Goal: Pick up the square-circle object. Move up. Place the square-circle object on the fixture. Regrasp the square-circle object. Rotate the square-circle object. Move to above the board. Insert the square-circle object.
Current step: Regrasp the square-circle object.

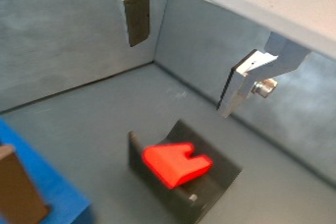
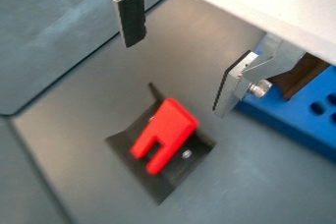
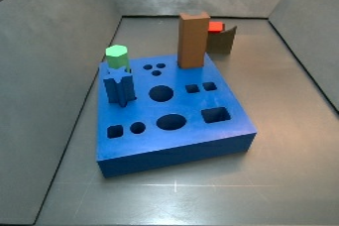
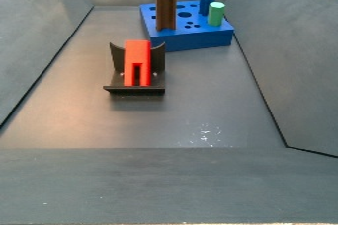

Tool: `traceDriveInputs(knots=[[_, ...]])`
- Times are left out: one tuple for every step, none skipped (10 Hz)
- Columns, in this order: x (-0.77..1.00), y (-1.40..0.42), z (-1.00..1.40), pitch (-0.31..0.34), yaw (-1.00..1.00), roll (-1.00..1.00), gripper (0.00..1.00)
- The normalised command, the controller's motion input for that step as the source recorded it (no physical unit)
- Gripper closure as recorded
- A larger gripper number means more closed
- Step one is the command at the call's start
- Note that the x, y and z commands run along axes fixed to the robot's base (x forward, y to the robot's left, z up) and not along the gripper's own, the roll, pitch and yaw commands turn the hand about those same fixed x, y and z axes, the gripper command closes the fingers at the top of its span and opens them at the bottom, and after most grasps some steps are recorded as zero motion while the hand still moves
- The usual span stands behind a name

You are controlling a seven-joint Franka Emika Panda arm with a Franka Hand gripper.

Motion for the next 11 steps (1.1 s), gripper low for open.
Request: traceDriveInputs(knots=[[0.04, -0.02, -0.02, 0.019, 0.04, 1.00, 0.00], [0.05, -0.03, -0.02, 0.028, 0.04, 1.00, 0.00], [0.06, -0.03, -0.02, 0.045, 0.05, 1.00, 0.00], [0.08, -0.03, -0.02, 0.060, 0.06, 1.00, 0.00], [0.09, -0.03, -0.02, 0.079, 0.06, 1.00, 0.00], [0.10, -0.04, -0.02, 0.102, 0.07, 1.00, 0.00], [0.11, -0.04, -0.02, 0.137, 0.10, 1.00, 0.00], [0.11, -0.04, -0.02, 0.167, 0.12, 1.00, 0.00], [0.12, -0.05, -0.03, 0.171, 0.15, 0.81, 0.00], [0.13, -0.05, -0.02, 0.156, 0.17, 0.63, 0.00], [0.13, -0.05, -0.03, 0.145, 0.18, 0.51, 0.00]])
